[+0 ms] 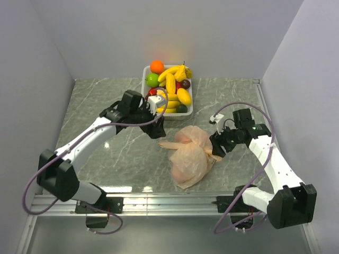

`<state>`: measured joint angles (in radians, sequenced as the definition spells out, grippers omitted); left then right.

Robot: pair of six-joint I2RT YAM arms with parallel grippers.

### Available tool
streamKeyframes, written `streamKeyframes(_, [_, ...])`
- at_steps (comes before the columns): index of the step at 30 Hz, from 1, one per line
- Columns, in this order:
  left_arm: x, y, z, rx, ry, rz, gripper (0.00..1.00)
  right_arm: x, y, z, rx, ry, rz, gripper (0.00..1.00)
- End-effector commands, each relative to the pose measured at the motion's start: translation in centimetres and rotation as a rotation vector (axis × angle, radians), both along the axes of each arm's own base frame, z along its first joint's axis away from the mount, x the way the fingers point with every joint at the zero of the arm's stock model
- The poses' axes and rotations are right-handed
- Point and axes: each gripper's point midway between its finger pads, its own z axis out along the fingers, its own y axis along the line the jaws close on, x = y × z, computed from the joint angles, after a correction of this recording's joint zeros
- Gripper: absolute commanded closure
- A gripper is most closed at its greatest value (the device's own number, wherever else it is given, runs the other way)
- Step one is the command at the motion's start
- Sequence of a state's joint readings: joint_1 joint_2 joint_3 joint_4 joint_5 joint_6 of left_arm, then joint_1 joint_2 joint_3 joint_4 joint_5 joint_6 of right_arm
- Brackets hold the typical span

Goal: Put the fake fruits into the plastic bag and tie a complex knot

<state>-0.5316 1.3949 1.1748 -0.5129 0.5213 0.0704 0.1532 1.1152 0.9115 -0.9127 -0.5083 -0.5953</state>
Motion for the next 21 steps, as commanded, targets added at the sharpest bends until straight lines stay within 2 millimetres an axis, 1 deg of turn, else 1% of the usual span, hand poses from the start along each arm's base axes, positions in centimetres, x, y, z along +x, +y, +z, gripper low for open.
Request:
streamKeyframes(1, [0.1, -0.6, 1.6, -0.043, 0.052, 0.016, 0.11, 2.2, 0.1, 0.0, 0.001, -0.084, -0.080, 0.30])
streamKeyframes(2, [-0.3, -0.4, 3.1, -0.089, 0.002, 0.005, 0.09, 2.1, 0.0, -0.6, 0.000, -0.081, -0.103, 0.30])
streamKeyframes(3, [-1.2, -0.2, 2.2, -0.111, -0.001, -0.012, 0.06, 2.4, 0.1, -0.6, 0.004, -0.097, -0.109, 0.30])
streamKeyframes(4, [-0.7, -0.4, 3.3, -0.149, -0.083, -0.021, 0.04, 2.8, 0.1, -0.6, 0.004, -0.116, -0.113, 0.32])
streamKeyframes(5, [-1.2, 0.0, 4.4, -0.166, -0.137, -0.026, 0.02, 2.7, 0.2, -0.9, 0.003, -0.106, -0.113, 0.35])
streamKeyframes(7, [-1.6, 0.4, 4.1, -0.159, -0.160, -0.039, 0.01, 2.6, 0.2, -1.8, -0.006, -0.069, -0.111, 0.38])
streamKeyframes(8, [-2.1, 0.7, 3.7, -0.131, -0.169, -0.071, 0.01, 2.3, 0.1, -2.5, -0.017, -0.056, -0.107, 0.44])
streamKeyframes(9, [-2.4, 0.7, 3.5, -0.123, -0.180, -0.099, 0.02, 2.4, 0.0, -2.8, -0.033, -0.064, -0.116, 0.46])
streamKeyframes(10, [-2.5, 1.0, 3.3, -0.110, -0.195, -0.113, 0.03, 3.0, -0.1, -2.5, -0.033, -0.101, -0.130, 0.47])
streamKeyframes(11, [-2.6, 1.2, 3.8, -0.100, -0.254, -0.138, 0.03, 3.1, -0.7, -2.8, -0.060, -0.112, -0.159, 0.52])
streamKeyframes(12, [-2.8, 1.4, 3.3, -0.090, -0.274, -0.147, 0.03, 3.5, -0.9, -2.7, -0.068, -0.133, -0.176, 0.54])
streamKeyframes(13, [-2.8, 1.7, 3.3, -0.069, -0.339, -0.180, 0.03, 3.4, -1.0, -2.8, -0.075, -0.137, -0.178, 0.54])
streamKeyframes(14, [-3.1, 2.0, 4.0, -0.069, -0.404, -0.198, 0.03, 3.2, -1.1, -3.0, -0.085, -0.132, -0.174, 0.53])
streamKeyframes(15, [-3.2, 2.2, 4.0, -0.054, -0.453, -0.211, 0.04, 2.9, -1.0, -3.2, -0.083, -0.120, -0.160, 0.51])
streamKeyframes(16, [-3.2, 2.8, 2.6, -0.018, -0.481, -0.213, 0.04, 2.2, -0.8, -3.4, -0.078, -0.102, -0.138, 0.47])
streamKeyframes(17, [-3.3, 3.2, 3.1, 0.010, -0.599, -0.253, 0.05, 1.7, -0.7, -3.7, -0.082, -0.104, -0.107, 0.40])
streamKeyframes(18, [-3.3, 3.4, 2.0, 0.031, -0.656, -0.271, 0.05, 1.5, -1.0, -3.8, -0.087, -0.114, -0.103, 0.38])
streamKeyframes(19, [-3.2, 3.5, 1.9, 0.043, -0.720, -0.283, 0.05, 1.1, -1.1, -3.6, -0.090, -0.133, -0.095, 0.36])
streamKeyframes(20, [-3.3, 3.6, 2.6, 0.067, -0.835, -0.319, 0.05, 0.9, -1.2, -3.5, -0.098, -0.139, -0.076, 0.35])
streamKeyframes(21, [-3.3, 3.5, 2.1, 0.071, -0.898, -0.336, 0.06, 0.6, -1.1, -3.4, -0.094, -0.137, -0.066, 0.34])
